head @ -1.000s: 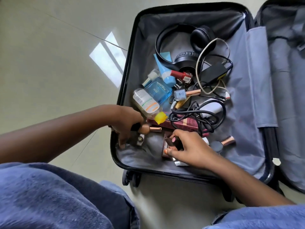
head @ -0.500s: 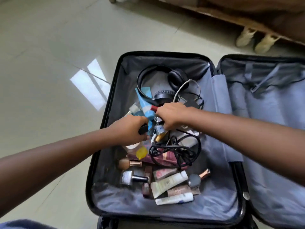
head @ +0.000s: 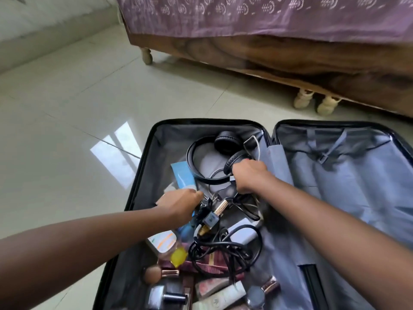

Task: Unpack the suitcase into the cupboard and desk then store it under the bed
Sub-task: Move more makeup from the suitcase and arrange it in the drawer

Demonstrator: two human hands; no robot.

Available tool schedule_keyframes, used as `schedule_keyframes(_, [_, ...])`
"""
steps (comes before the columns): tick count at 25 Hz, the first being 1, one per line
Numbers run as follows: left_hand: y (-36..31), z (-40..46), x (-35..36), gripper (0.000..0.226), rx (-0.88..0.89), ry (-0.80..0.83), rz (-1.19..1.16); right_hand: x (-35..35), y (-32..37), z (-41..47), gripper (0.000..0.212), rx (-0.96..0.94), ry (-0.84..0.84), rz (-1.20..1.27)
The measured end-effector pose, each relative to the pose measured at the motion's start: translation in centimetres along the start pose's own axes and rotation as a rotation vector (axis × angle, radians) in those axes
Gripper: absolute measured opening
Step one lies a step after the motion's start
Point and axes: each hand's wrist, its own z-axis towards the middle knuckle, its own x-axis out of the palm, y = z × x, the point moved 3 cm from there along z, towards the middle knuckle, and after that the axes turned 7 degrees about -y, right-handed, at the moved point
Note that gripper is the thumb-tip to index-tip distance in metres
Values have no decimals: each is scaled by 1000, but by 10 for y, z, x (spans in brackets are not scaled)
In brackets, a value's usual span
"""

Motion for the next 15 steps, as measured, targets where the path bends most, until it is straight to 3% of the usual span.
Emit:
schedule_keyframes(2, [-12,7,0,16,-13,-74,-54,-2,-13,2,23,16,151,48])
schedule_keyframes(5, [-36,7,5,28,-16,-139,-183,-7,-37,7,12,51,387,310])
schedule_keyframes(8, [-45,12,11,34,-1,-80,-178,-16,-68,9,11,117,361,235])
schedule_keyframes(11, [-45,18,14,38,-30,-27,-175,-18,-80,9,2,167,442,237])
schedule_keyframes(15, [-42,21,9,44,-148,-98,-346,-19,-71,10,16,140,549,223])
